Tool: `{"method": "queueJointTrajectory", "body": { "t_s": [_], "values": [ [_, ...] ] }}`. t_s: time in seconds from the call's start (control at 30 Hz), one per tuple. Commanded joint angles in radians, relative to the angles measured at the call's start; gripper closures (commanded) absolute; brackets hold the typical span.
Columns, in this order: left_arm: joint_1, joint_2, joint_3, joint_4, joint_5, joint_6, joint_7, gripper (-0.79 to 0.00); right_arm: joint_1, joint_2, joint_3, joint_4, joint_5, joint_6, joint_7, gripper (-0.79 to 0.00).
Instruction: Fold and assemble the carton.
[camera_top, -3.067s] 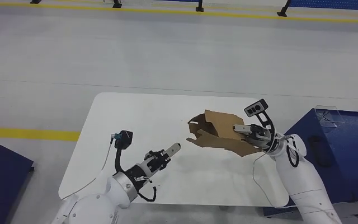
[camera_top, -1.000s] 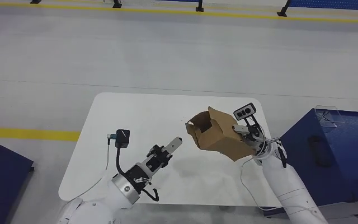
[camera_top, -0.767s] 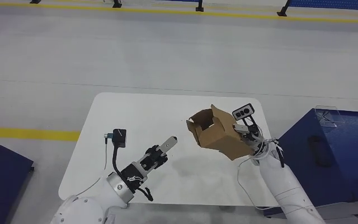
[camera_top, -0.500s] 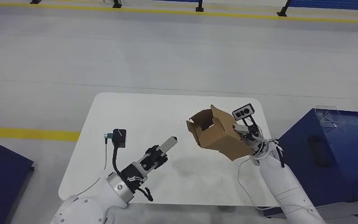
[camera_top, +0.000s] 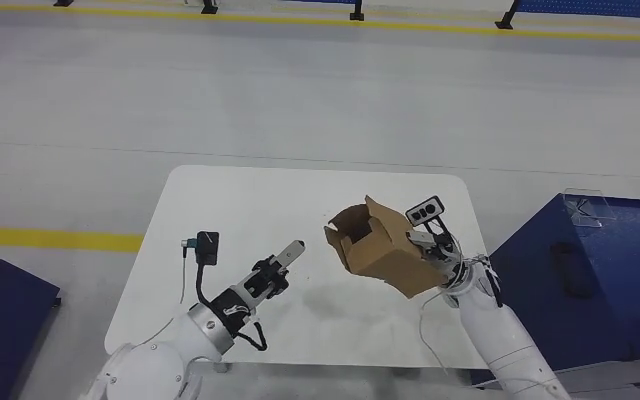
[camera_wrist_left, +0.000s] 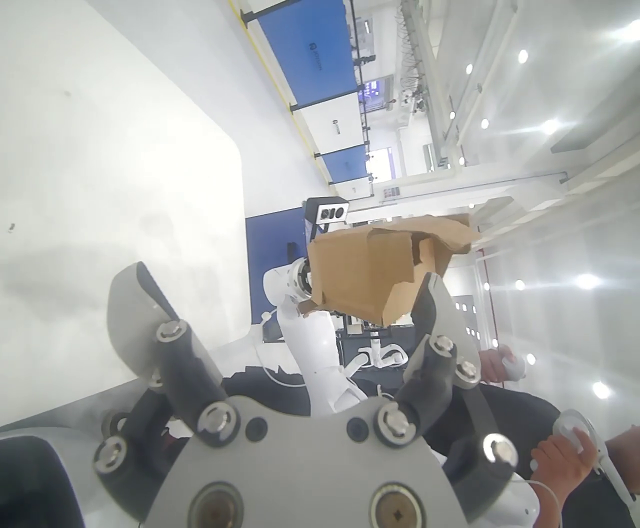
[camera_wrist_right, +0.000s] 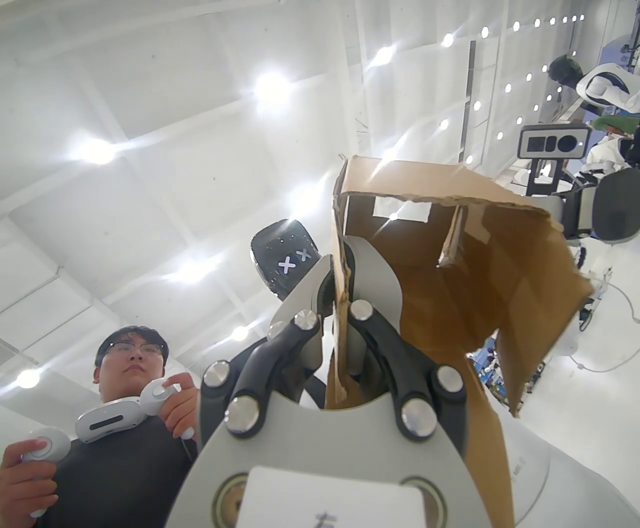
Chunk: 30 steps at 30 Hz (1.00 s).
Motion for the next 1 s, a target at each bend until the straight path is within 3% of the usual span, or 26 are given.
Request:
{"method": "queueJointTrajectory", "body": {
  "t_s": [0.0,0.47,0.97],
  "values": [
    [-0.001,0.005,-0.001,0.003,0.046,0.003,-0.027,-0.785,-0.014,-0.001,-0.002,-0.014,-0.024,-0.004,0.006,0.000],
    [0.011,0.014,0.006,-0.006,0.049,-0.027,-0.115,-0.785,-0.053,-0.009,0.014,-0.074,-0.102,0.004,-0.003,0.000],
    [-0.032,0.017,0.068,0.015,0.096,0.009,-0.162,-0.785,-0.079,-0.011,0.043,-0.108,-0.168,0.024,0.013,0.000]
  ]
}}
